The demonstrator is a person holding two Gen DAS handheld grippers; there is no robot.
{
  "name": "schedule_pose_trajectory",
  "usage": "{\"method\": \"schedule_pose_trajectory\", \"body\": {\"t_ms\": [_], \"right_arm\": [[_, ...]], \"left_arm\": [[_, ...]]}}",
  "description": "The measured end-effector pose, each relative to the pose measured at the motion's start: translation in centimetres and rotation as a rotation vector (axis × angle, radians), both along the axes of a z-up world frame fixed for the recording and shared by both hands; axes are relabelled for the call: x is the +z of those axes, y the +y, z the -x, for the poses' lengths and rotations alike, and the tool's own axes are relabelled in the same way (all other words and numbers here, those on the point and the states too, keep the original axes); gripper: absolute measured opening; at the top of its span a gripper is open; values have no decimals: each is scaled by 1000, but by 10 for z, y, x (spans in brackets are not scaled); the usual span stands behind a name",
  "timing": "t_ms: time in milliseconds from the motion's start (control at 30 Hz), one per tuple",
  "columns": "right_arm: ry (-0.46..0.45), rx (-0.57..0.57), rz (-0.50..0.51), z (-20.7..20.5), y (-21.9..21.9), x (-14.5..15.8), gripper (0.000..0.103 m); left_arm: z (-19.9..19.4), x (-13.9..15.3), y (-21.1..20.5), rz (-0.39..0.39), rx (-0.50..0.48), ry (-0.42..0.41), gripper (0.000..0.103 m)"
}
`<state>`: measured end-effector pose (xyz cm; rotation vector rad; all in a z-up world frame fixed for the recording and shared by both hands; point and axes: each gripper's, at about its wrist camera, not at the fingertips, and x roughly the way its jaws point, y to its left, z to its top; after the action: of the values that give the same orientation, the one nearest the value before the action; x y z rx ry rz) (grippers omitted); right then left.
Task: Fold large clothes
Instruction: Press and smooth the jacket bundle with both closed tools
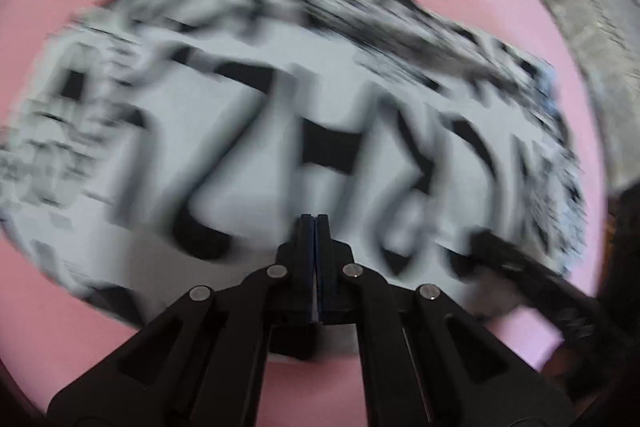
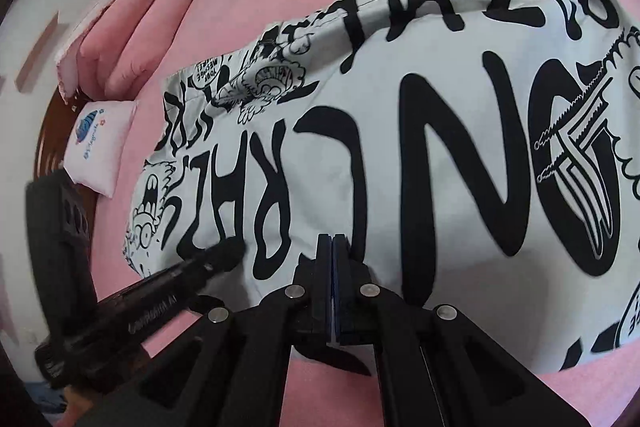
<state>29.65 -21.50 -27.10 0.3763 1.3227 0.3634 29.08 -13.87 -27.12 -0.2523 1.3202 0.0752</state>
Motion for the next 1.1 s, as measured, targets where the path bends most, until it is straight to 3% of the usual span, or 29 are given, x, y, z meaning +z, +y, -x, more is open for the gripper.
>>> {"method": "schedule_pose_trajectory", "body": {"t_ms": [100, 167, 267, 367, 433, 467, 500, 533, 567, 633, 733, 867, 967, 1033, 1100], "right_arm": [[-77, 28, 157, -3, -42, 16, 0], [-71, -61, 363, -2, -72, 15, 0], [-27, -218, 409, 2, -134, 10, 0], [-19, -276, 393, 10, -181, 15, 0], [-25, -262, 467, 11, -183, 24, 0], [-28, -262, 535, 11, -181, 30, 0], [-29, -272, 570, 10, -178, 34, 0], [-25, -297, 598, 10, -172, 38, 0], [-15, -327, 606, 11, -168, 42, 0], [-17, -348, 566, 13, -155, 47, 0], [-77, -350, 450, 20, -129, 58, 0], [-117, -322, 316, 23, -77, 60, 0], [-102, -248, 202, 19, -37, 59, 0], [-112, -158, 192, 9, -5, 56, 0], [-131, -100, 177, -2, 19, 51, 0]], "left_arm": [[3, -2, 34, -156, 64, 26, 1], [10, -4, 57, -144, 107, 25, 1], [23, -9, 90, -284, 142, 50, 1], [39, -11, 115, -309, 188, 47, 1], [48, -14, 123, -476, 214, 88, 1], [52, -21, 129, -652, 244, 166, 1], [59, -28, 141, -722, 282, 233, 1], [67, -31, 151, -677, 329, 247, 1], [77, -29, 163, -581, 399, 235, 1], [96, -21, 177, -442, 532, 204, 1], [105, 0, 163, -430, 549, 141, 1], [95, 35, 112, -382, 434, -11, 1], [62, 43, 51, -220, 260, -106, 1], [37, 39, 17, -64, 132, -107, 1], [3, 33, -16, 13, 40, -83, 1]]}}
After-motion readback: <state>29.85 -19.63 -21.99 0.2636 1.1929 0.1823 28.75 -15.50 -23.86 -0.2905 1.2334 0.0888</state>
